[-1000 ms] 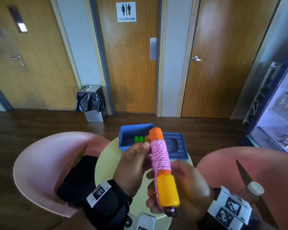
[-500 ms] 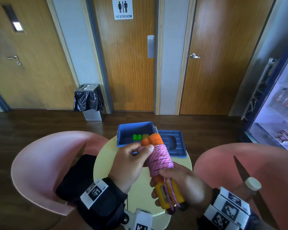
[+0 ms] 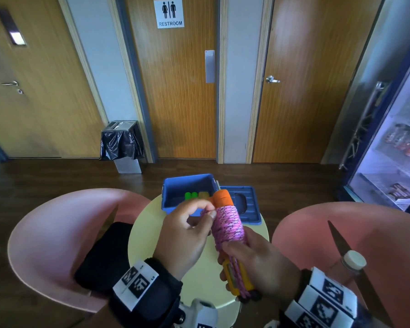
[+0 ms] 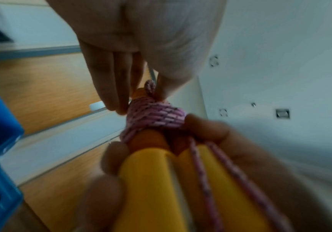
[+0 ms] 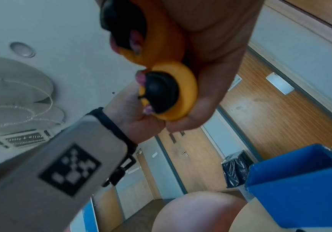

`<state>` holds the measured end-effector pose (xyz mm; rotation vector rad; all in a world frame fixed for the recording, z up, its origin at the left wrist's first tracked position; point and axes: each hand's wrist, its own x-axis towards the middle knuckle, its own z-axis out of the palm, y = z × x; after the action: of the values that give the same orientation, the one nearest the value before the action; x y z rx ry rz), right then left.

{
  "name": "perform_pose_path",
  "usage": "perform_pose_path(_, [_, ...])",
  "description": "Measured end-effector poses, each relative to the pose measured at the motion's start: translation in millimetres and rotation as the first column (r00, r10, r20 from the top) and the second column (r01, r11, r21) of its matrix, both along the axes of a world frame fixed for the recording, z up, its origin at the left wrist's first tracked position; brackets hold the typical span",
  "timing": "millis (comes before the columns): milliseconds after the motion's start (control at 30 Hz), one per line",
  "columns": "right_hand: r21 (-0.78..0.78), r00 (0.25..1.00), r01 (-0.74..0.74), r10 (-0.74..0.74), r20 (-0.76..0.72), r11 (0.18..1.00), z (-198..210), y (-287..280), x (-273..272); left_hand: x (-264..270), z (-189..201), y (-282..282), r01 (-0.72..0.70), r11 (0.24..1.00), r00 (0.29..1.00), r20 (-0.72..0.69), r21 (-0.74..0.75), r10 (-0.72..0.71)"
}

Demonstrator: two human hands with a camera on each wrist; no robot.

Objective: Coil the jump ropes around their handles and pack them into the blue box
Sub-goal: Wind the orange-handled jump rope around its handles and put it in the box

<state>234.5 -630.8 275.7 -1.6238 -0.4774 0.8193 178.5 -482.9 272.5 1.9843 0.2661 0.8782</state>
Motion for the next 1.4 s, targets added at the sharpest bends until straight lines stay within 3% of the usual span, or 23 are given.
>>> perform_pose_path(133, [-0.081, 0.977, 0.080, -0.062, 0.205, 0.993, -1.0, 4.0, -6.8, 2.7, -6.4, -4.3, -0.088, 0.983, 0.994, 0.084, 0.164, 0.075])
perform_pose_path(267, [-0.196, 0.867, 0.156, -0.039, 0.497, 0.968, -3.3, 5.6, -6.0, 8.0, -15.4, -11.8, -0.095, 0.995, 0.995, 0.014, -0.011, 0.095])
perform_pose_path(400, [-0.268, 0.834, 0.174, 0.003, 0.552, 0.948, -4.8, 5.7, -4.9, 13.1, -20.3, -17.3, -0.031, 0.974, 1.000, -0.003, -0.226, 0.031])
perform_pose_path(800, [-0.396, 0.781, 0.156, 0.132, 0.611, 0.905, -21.1, -1.2, 13.5, 20.6, -32.6, -21.5, -0.005, 0.911, 0.984, -0.167, -0.411, -0.070])
perform_pose_path(1033, [-0.432, 0.768, 0.195, 0.137, 0.625, 0.880, -25.0, 1.7, 18.7, 20.1, -43.6, -27.1, 0.097, 0.972, 0.946, -0.282, -0.215, -0.157])
perform_pose_path(1167, [-0.459, 0.688, 0.277, 0.159, 0.708, 0.844, -23.7, 7.9, 24.5, 28.9, -43.7, -30.8, 0.095, 0.921, 0.943, -0.262, -0.377, -0.204])
perform_pose_path(1300, [-0.468, 0.650, 0.316, 0.171, 0.740, 0.825, -26.3, 12.2, 28.1, 31.2, -40.6, -28.6, 0.103, 0.781, 0.898, -0.281, -0.616, -0.340])
perform_pose_path(1400, [-0.563, 0.535, 0.350, 0.334, 0.776, 0.749, -35.1, 14.4, 29.8, 30.0, -45.7, -21.9, 0.137, 0.707, 0.863, -0.267, -0.694, -0.429])
